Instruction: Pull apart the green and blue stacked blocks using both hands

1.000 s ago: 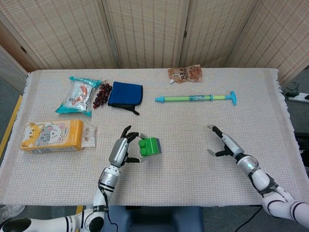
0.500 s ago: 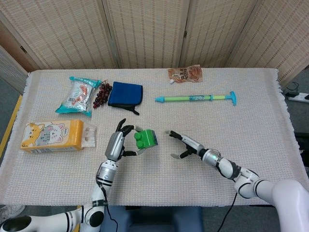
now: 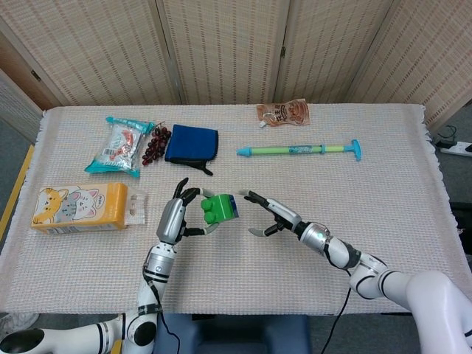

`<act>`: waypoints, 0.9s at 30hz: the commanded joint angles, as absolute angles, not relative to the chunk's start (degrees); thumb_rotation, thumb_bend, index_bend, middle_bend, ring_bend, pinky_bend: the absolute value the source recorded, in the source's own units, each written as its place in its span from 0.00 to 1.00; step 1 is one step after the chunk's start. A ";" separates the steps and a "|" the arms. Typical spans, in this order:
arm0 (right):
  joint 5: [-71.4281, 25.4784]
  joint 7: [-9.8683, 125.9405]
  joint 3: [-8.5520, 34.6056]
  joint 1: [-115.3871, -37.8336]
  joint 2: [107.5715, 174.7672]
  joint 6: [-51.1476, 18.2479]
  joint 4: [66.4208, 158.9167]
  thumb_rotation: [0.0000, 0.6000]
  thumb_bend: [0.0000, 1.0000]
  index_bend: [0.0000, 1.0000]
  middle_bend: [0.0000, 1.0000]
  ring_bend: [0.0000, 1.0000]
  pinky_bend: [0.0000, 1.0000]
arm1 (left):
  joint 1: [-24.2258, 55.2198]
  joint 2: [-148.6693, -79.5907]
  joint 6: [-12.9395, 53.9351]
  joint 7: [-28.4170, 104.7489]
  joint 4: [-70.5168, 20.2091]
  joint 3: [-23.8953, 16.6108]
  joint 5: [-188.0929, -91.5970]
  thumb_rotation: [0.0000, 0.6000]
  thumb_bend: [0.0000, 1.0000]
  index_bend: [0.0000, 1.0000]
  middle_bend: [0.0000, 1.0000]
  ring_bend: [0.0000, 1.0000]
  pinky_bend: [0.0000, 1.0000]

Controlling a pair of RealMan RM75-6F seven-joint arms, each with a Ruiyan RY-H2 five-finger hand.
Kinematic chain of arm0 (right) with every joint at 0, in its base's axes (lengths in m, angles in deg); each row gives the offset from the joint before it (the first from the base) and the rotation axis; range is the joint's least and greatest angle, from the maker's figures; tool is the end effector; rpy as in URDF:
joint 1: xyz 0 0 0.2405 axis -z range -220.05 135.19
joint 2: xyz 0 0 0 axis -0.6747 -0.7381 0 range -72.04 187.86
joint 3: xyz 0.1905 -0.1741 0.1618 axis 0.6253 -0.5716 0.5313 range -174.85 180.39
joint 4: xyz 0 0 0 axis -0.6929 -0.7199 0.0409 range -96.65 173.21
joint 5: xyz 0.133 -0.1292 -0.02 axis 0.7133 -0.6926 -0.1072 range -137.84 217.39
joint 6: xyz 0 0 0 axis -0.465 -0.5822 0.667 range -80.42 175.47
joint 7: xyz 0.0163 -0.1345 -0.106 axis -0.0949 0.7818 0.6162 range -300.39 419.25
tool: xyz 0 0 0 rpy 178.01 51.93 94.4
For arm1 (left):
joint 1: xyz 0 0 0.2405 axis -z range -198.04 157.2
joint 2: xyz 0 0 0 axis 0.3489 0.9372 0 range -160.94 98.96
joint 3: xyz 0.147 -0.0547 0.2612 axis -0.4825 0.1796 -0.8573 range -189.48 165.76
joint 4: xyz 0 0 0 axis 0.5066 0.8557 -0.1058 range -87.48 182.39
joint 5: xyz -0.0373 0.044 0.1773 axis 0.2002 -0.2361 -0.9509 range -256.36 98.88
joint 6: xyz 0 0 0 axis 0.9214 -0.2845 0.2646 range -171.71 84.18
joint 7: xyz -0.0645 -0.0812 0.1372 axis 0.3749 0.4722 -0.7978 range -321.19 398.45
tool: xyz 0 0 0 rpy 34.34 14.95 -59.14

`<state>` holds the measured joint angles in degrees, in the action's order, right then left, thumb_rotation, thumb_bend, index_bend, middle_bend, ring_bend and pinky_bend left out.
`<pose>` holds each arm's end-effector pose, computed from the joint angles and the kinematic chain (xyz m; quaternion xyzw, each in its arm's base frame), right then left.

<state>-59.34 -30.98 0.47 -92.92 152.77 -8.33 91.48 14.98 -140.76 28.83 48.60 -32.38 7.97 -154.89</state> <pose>-0.1749 -0.4178 -0.0428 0.5487 -0.6985 0.4593 0.0050 -0.1201 0.3638 -0.0402 -0.4804 -0.5298 -0.6411 0.2783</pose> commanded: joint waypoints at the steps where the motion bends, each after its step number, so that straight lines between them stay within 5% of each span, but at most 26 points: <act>1: -59.75 -32.81 -0.15 -93.68 153.69 -9.25 90.01 1.00 0.40 0.00 0.00 0.00 0.00 | 14.89 -140.68 29.16 48.62 -32.71 7.88 -154.96 1.00 0.56 0.51 0.82 0.32 0.00; 19: -59.28 -37.50 -1.14 -95.65 156.22 -13.17 86.20 1.00 0.40 0.00 0.00 0.00 0.00 | 15.01 -140.43 28.61 49.30 -33.32 7.58 -153.64 1.00 0.56 0.51 0.82 0.32 0.00; 27: -58.92 -39.39 -1.52 -96.27 157.40 -13.66 85.25 1.00 0.40 0.18 0.07 0.06 0.00 | 14.99 -140.49 28.60 49.68 -33.75 7.37 -153.49 1.00 0.56 0.52 0.82 0.32 0.00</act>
<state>-58.99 -39.39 -1.53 -96.24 157.32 -13.59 85.33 14.99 -140.49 28.59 49.67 -33.75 7.37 -153.49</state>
